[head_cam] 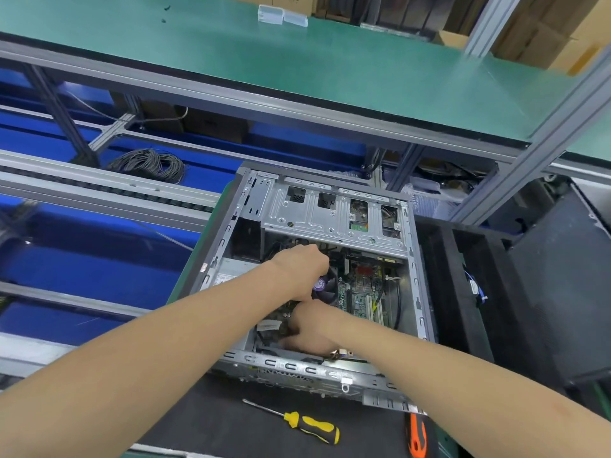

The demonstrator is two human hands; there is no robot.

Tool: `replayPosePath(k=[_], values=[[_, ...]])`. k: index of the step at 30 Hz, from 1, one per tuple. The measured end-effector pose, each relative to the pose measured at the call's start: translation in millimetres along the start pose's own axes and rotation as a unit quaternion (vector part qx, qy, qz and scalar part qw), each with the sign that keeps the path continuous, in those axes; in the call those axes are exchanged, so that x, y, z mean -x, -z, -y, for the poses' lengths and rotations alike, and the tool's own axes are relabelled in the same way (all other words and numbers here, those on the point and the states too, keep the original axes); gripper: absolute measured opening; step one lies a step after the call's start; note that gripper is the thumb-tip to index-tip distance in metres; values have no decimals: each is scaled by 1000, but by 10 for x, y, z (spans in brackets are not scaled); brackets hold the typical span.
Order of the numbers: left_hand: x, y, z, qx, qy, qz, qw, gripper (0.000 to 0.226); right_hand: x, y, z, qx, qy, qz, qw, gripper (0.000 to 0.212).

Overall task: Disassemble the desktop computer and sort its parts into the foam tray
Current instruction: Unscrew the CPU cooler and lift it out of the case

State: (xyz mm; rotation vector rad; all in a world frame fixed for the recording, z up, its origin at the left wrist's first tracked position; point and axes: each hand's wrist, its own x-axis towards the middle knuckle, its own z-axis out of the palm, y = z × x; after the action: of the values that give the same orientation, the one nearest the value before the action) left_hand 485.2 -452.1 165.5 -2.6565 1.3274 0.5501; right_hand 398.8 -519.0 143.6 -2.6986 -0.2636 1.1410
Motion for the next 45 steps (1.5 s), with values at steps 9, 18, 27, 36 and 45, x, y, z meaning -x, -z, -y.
replayPosePath(k=[9, 18, 27, 36, 45], values=[[81, -105, -126, -23, -24, 1, 999, 76, 431, 303, -816, 230, -158, -41, 959, 69], [118, -185, -86, -5, -3, -20, 1000, 85, 437, -36, -774, 419, -157, 51, 893, 38], [99, -273, -69, 40, -11, -11, 999, 70, 650, 142, -652, 298, -101, 94, 944, 40], [207, -182, -187, 269, -76, -152, 948, 54, 916, 532, -639, 174, -118, -149, 966, 50], [238, 20, -95, 504, -48, 32, 862, 35, 782, 159, -598, -197, -167, -234, 937, 58]])
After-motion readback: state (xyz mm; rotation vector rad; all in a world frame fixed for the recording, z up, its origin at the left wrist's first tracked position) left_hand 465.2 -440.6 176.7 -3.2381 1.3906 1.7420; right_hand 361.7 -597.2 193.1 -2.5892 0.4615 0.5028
